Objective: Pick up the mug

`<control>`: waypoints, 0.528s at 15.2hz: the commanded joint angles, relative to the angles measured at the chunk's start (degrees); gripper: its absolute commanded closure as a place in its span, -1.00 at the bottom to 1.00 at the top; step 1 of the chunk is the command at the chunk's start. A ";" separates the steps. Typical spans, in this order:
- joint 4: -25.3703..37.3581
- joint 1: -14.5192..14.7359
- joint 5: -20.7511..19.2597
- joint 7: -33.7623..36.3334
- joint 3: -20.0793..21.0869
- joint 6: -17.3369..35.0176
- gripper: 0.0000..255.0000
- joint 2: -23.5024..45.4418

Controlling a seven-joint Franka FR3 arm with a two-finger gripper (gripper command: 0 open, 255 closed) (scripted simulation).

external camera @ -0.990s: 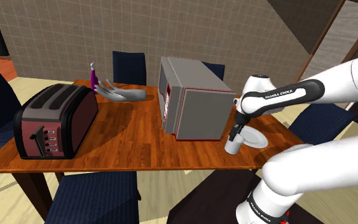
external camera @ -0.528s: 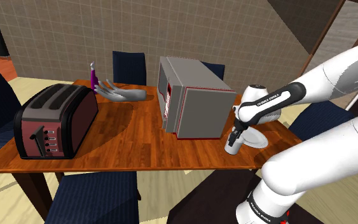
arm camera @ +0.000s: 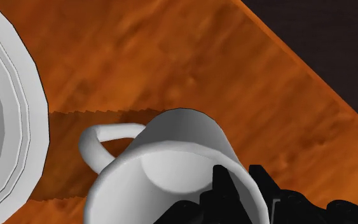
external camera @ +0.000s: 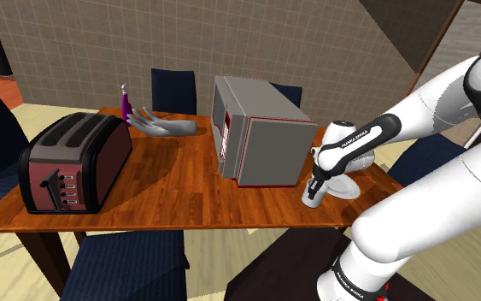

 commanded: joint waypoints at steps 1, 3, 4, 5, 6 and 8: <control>-0.02 0.00 -0.01 0.01 -0.01 0.06 1.00 0.04; -0.02 0.00 -0.01 0.01 -0.01 0.06 1.00 0.03; -0.02 0.00 -0.01 0.01 -0.01 0.06 1.00 0.04; -0.02 0.00 0.00 0.01 -0.01 0.07 1.00 0.05; -0.01 0.00 0.00 0.01 -0.01 0.07 1.00 0.04; 0.18 -0.07 0.03 0.05 0.26 -1.22 1.00 -1.06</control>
